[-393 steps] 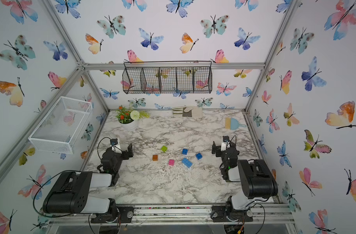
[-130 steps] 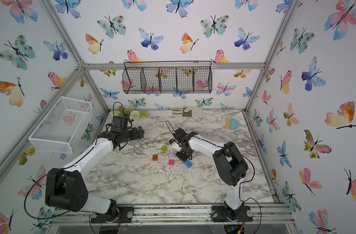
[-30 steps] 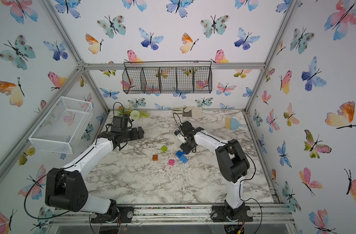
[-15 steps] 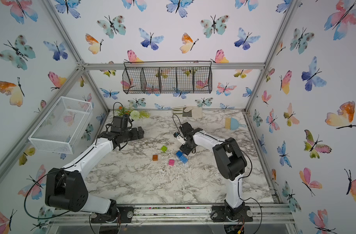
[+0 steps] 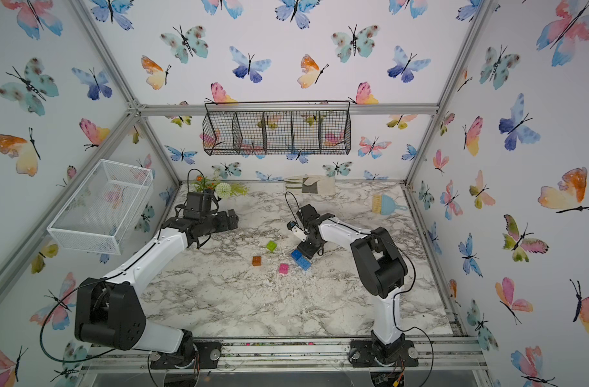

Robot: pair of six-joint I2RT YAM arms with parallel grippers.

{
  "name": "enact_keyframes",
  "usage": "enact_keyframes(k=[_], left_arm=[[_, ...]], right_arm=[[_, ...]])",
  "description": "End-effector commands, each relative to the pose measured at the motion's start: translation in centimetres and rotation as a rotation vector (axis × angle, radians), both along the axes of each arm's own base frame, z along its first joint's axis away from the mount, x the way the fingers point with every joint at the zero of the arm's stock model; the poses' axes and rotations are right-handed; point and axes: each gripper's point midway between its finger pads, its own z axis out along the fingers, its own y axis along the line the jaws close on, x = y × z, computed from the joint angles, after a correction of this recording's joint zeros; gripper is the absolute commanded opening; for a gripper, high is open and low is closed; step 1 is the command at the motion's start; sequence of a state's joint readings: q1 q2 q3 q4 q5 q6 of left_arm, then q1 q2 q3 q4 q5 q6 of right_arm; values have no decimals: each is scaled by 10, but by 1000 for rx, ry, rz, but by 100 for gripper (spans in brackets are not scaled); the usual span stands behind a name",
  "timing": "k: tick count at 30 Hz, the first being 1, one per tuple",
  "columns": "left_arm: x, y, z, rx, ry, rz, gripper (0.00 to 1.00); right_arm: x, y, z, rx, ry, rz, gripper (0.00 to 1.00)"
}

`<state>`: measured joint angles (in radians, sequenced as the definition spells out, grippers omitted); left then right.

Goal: Assemble the letter y with lego
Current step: Pick up the lego brick from the center of the board.

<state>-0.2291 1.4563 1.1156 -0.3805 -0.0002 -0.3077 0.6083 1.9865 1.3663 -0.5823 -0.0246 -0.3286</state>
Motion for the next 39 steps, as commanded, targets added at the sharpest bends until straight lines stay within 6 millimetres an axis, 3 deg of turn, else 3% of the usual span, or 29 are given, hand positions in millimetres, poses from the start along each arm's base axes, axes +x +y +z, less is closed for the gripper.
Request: enact_keyframes(k=[1,12,19,22,25,28,33,39], left_arm=[[2,4,3,16,0,16,98],[2,3,2,13,4,13,98],[3,3,2,13,4,13,98],[3,3,3,14,2,15,98],[2,3,3,15,4,15,99],[2,3,4,12,1,13,98],[2,1,5,4,0,7,99],[1,0,7,-4,-4,5,98]], right_arm=[[0,4,-7,2,25,-7,61],[5,10,-11,12,34,-14,58],[4,12,-16,15,55,-15,43],[5,11,-13,12,51,-25,41],[9,7,-1,2,30,-79,35],[14,0,25,19,-16,-197,27],[4,-9,61,88,-68,-280,23],[-32,-16,61,105,24,-242,21]])
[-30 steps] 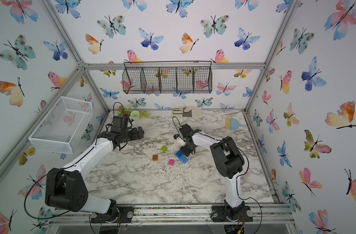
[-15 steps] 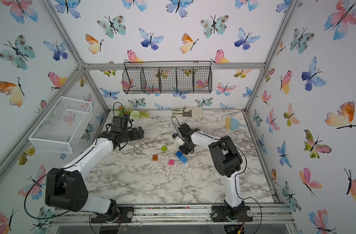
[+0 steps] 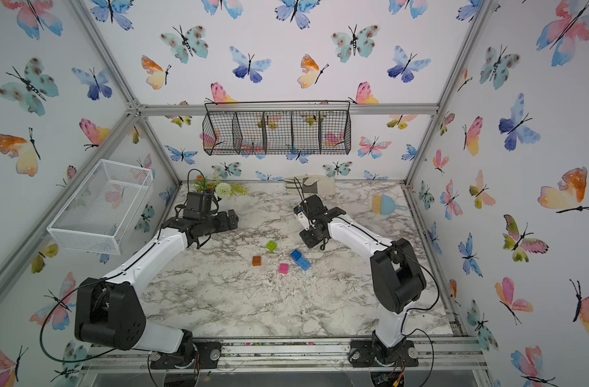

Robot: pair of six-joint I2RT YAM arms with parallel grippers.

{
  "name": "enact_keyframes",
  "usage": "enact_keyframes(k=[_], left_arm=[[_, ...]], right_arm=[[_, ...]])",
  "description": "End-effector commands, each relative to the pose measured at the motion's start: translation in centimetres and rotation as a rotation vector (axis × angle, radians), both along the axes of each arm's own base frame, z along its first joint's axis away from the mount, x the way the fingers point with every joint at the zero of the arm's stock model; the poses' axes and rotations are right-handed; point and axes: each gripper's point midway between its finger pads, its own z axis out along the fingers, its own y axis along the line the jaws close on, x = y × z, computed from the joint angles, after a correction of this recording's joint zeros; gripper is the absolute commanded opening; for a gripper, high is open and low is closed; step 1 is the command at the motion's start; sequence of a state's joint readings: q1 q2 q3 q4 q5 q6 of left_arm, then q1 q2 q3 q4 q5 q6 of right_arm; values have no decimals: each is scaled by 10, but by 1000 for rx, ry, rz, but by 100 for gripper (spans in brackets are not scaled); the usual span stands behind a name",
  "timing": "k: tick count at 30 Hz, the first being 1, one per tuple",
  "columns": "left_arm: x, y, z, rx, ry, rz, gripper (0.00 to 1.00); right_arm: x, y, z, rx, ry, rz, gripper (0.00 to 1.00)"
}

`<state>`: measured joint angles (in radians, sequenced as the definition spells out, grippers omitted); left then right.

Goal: Assemble the letter y with lego
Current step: Pick up the lego brick from the center of the board, then assemble the lego brick with the lego brick.

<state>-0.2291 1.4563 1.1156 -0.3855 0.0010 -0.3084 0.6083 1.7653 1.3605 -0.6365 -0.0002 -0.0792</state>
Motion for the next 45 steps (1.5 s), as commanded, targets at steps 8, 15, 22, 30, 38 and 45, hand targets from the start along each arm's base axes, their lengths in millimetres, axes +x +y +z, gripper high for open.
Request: enact_keyframes(k=[8,15,22,30,38,45], left_arm=[[2,-1,6,-3,-2,2,98],[3,-1,4,-1,2,2,98],[2,-1,5,0,-1,2,98],[3,0,4,1,1,4,98],[2,0,4,4,2,5,98],[3,1,4,6,4,8,98]], right_arm=[[-56,-20,-36,13,41,81,17],[-66,-7,-40,18,47,182,18],[-70,2,-60,-50,71,229,18],[-71,5,-64,-47,82,236,18],[-72,14,-61,-11,82,247,18],[-76,13,-73,-39,122,238,18]])
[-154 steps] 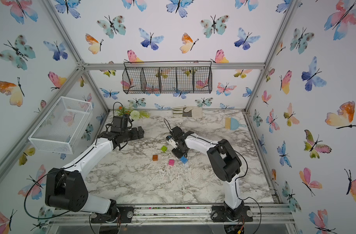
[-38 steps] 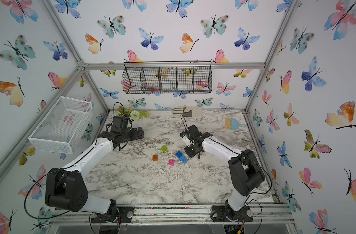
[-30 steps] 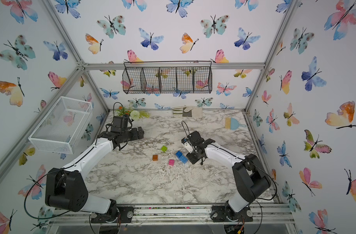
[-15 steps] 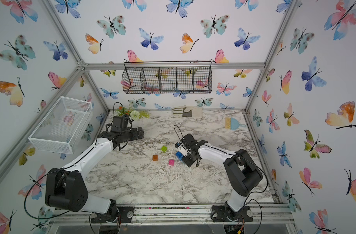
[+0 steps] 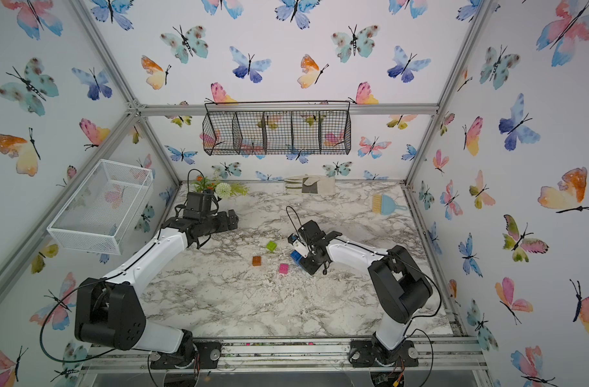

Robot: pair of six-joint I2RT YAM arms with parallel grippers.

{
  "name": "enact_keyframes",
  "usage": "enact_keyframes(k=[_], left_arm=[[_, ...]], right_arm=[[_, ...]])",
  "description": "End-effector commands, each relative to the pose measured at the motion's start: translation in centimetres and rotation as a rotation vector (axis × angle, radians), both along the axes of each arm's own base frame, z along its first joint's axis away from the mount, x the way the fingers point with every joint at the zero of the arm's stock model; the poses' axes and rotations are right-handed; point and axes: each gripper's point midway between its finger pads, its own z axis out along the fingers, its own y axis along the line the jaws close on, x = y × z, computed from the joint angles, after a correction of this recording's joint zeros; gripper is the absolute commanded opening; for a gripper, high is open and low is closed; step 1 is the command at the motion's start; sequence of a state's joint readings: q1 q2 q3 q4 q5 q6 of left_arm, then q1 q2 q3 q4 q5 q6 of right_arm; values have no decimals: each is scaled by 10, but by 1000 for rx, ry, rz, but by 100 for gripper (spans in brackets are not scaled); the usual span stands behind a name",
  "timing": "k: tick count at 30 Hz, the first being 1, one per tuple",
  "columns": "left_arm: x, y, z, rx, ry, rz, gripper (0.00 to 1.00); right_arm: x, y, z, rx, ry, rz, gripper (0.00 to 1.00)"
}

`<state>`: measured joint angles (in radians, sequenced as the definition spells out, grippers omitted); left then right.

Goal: Assemble the letter y with lego
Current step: Assemble the lego brick with the lego brick.

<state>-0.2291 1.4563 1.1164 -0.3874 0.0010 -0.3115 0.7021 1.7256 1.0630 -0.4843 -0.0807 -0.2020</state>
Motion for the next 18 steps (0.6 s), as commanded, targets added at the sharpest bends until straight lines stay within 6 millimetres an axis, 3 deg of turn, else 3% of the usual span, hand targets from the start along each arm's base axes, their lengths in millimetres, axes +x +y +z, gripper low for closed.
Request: enact_keyframes(k=[1,18], left_arm=[[3,0,4,8,1,5,98],[3,2,3,14,3,11,98]], right_arm=[[-2,4,-5,-7,28,-1,18],[-13,-1,-9,-79,128,-107,17]])
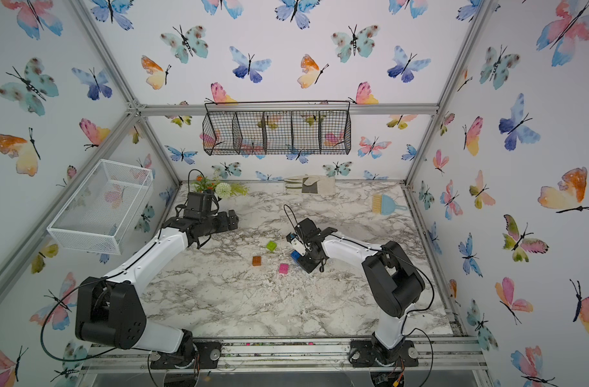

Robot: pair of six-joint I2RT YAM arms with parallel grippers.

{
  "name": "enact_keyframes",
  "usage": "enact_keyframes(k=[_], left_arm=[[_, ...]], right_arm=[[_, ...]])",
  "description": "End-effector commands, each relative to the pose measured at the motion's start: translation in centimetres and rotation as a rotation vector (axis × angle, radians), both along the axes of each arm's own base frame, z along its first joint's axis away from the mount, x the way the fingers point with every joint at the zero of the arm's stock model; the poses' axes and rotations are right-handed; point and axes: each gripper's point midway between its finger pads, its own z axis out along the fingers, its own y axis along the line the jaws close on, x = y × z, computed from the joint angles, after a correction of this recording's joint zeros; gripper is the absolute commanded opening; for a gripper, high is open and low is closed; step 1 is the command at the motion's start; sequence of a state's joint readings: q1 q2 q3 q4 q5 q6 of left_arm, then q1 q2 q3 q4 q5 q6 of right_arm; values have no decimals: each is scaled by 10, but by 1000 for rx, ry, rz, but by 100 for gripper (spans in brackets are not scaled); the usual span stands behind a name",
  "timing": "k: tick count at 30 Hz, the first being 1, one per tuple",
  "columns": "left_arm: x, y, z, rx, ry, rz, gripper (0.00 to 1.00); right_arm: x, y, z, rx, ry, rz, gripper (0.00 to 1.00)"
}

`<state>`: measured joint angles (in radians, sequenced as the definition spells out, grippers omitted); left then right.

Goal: Assemble the letter y with lego
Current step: Assemble the lego brick with the lego brick.

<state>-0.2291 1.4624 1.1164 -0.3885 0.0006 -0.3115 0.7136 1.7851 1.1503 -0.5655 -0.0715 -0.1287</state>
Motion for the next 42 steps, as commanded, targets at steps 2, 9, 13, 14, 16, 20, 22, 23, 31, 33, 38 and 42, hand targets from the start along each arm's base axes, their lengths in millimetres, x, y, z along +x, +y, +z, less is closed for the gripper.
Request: enact_keyframes(k=[2,9,13,14,16,20,22,23,31,33,38,42], left_arm=[[3,2,5,12,-2,10,98],[3,2,5,11,-2,9,98],[3,2,5,11,-2,9,98],[3,1,5,11,-2,9,98],[3,1,6,10,-3,8,98],[3,1,6,11,-4,8,98],[3,2,6,12,-4,11,98],[3,2,6,12,-3,10,98],[3,2,7,14,-7,12,98],[3,2,6,14,-5,11,98],[3,2,8,14,-10,13,98],[3,3,7,15,-7,14,98]], right_arm=[[-18,-2,-5,-22,84,-55,17],[-19,0,-6,-32,86,-86,17],[-16,-3,-5,-46,84,-150,17],[-16,-3,-6,-45,83,-163,17],[-16,-5,-9,-52,77,-178,17],[-11,-10,-13,-78,43,-218,16],[-9,-13,-15,-90,31,-247,16],[-8,-13,-15,-91,29,-255,16],[-14,2,-16,-12,71,-271,14],[-14,0,-19,-25,73,-289,14],[-16,-7,-29,-51,68,-334,12],[-19,-5,-30,-42,46,-340,11]])
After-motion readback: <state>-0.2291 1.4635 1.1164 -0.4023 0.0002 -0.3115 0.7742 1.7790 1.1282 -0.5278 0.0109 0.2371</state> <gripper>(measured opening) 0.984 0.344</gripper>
